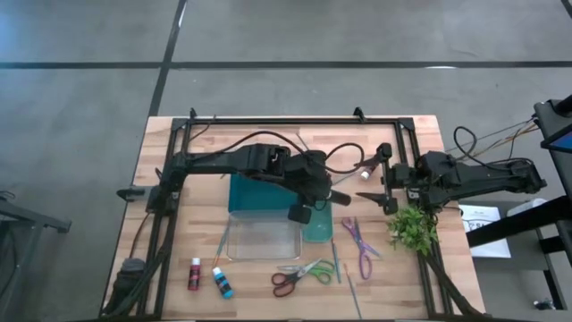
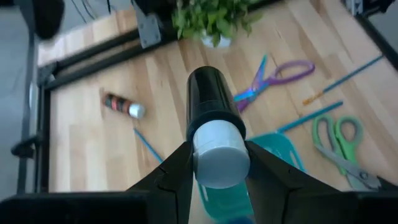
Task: Pick & Place Paint Supplies
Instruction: Put the black paint bottle into the green bin
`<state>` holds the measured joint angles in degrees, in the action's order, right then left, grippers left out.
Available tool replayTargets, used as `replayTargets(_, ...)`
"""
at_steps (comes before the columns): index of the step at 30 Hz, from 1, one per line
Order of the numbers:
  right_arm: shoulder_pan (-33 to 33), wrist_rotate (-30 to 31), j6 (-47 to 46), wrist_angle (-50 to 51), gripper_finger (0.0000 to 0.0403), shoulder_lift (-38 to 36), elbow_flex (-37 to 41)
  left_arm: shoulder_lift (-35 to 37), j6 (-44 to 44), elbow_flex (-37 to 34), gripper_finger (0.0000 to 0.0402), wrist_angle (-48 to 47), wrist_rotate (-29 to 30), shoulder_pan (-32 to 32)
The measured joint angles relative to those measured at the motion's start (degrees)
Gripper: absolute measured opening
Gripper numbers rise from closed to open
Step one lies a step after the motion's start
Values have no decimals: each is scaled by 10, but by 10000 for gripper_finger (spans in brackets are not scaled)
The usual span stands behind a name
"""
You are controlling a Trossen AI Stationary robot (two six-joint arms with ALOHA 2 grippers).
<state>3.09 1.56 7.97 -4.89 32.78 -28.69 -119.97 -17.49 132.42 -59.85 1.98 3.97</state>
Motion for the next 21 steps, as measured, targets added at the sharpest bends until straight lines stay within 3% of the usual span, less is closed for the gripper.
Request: replayTargets(21, 0, 17, -1, -4, 370, 10, -1, 10, -40, 19, 118, 87, 25, 5)
